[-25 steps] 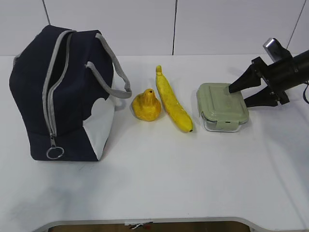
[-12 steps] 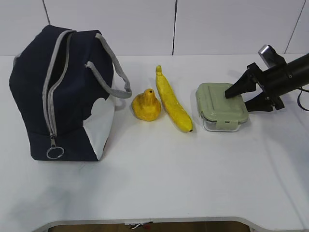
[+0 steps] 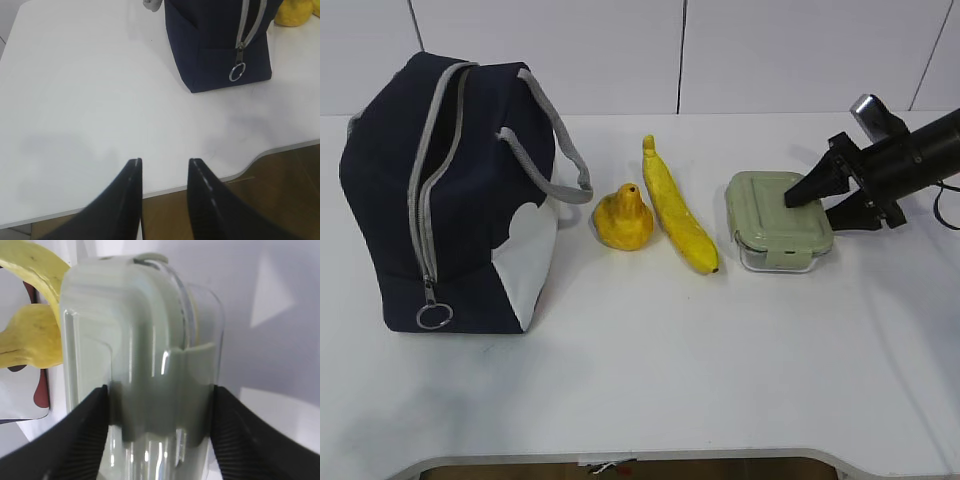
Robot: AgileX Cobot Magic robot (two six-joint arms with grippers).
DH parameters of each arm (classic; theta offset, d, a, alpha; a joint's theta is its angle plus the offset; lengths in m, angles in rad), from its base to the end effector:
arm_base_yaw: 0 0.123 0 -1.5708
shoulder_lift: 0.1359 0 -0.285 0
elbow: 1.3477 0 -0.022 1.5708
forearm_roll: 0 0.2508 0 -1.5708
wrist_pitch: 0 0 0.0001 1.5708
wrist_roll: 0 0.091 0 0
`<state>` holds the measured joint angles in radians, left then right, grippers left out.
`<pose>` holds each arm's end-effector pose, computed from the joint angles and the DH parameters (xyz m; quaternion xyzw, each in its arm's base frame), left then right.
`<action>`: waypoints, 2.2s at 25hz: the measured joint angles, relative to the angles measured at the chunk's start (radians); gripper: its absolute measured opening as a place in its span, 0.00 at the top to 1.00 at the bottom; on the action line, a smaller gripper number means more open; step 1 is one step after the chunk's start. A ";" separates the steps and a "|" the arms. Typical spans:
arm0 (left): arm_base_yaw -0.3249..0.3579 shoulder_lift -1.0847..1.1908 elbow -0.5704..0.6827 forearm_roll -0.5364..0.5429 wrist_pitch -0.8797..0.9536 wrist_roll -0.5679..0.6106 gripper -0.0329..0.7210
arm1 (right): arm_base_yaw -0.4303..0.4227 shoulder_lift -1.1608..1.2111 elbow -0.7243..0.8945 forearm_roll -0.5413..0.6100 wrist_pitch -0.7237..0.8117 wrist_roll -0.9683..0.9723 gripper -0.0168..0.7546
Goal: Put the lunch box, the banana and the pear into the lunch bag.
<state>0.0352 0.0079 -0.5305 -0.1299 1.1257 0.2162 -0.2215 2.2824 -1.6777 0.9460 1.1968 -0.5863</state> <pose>-0.0100 -0.0110 0.2811 0.0832 0.8583 -0.0012 0.5064 0.4510 -0.0311 0.1472 0.0321 0.9088 0.4030 0.1029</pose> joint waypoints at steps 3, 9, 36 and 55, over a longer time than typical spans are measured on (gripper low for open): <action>0.000 0.000 0.000 0.000 0.000 0.000 0.64 | 0.000 0.000 -0.001 0.013 0.008 0.000 0.42; 0.000 0.000 0.000 0.000 0.000 0.000 0.64 | 0.002 0.000 -0.003 0.022 0.014 0.017 0.47; 0.000 0.000 0.000 0.000 0.000 0.000 0.64 | 0.004 -0.069 0.002 -0.008 -0.011 0.089 0.50; -0.023 0.505 -0.238 -0.154 -0.119 0.000 0.64 | 0.134 -0.298 0.002 0.151 0.004 0.138 0.50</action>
<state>0.0117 0.5134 -0.7682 -0.2840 1.0062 0.2162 -0.0877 1.9845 -1.6752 1.0968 1.2007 -0.4486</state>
